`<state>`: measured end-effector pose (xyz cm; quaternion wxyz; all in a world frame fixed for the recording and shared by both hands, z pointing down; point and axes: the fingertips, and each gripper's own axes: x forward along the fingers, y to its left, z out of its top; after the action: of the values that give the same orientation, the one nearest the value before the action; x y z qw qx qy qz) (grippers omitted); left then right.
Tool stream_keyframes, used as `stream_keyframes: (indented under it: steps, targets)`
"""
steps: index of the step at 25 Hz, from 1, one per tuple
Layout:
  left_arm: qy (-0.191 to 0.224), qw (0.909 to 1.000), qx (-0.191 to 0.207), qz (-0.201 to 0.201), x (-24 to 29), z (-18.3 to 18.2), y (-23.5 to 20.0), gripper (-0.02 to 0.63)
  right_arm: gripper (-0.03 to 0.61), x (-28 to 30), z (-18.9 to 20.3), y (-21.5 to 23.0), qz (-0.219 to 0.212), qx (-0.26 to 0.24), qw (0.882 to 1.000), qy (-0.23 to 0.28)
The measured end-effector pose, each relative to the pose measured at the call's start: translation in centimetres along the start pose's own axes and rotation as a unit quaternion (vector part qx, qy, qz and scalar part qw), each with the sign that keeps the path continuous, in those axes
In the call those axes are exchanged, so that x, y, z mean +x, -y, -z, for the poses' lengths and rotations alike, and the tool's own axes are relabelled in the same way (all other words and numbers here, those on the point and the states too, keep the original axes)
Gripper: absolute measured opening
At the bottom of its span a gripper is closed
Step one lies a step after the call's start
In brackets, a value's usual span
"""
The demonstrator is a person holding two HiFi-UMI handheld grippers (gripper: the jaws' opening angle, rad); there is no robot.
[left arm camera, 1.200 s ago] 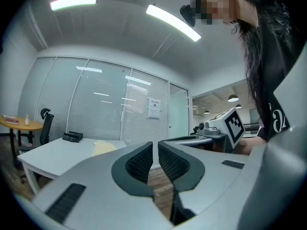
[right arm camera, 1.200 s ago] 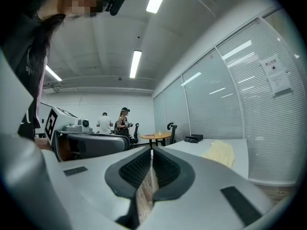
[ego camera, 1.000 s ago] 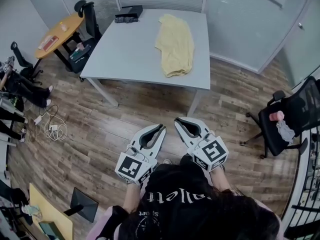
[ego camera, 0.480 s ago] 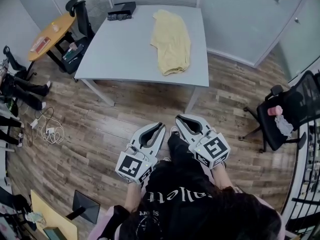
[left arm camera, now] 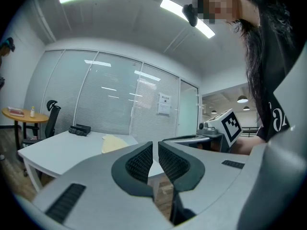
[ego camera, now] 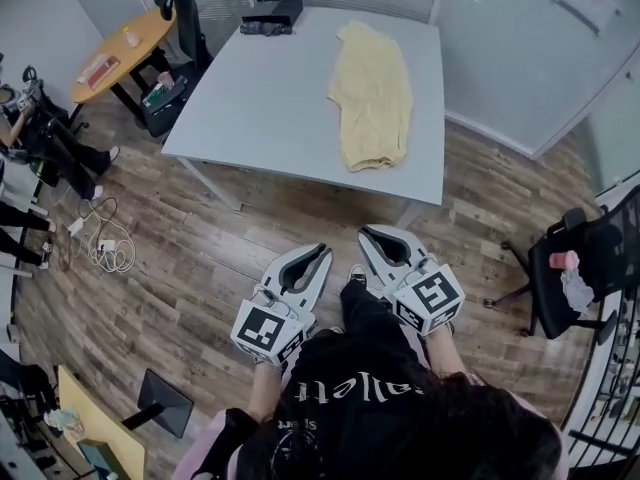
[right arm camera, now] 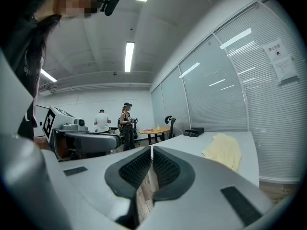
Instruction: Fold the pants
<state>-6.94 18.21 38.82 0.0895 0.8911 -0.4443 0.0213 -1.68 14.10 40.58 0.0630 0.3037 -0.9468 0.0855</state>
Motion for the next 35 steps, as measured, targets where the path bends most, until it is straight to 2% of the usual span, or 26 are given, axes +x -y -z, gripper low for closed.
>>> stream_keyframes:
  steps: [9, 17, 28, 35]
  targets:
    - [-0.01, 0.9999, 0.012, -0.004, 9.1, -2.6, -4.8, 0.054, 0.029, 4.6, -1.7, 9.9, 0.002, 0.005, 1.0, -0.004]
    - [-0.033, 0.9992, 0.022, -0.01, 15.1, -2.9, -7.2, 0.054, 0.029, 7.0, -1.1, 16.8, 0.006, 0.025, 1.0, -0.009]
    - [-0.053, 0.9983, 0.023, -0.004, 19.6, -2.3, -8.4, 0.054, 0.029, 7.7, 0.3, 21.2, 0.017, 0.039, 0.999, -0.023]
    - [-0.077, 0.9968, 0.02, -0.003, 20.5, -1.3, -9.3, 0.054, 0.029, 8.1, 2.1, 22.8, 0.035, 0.052, 0.997, -0.047]
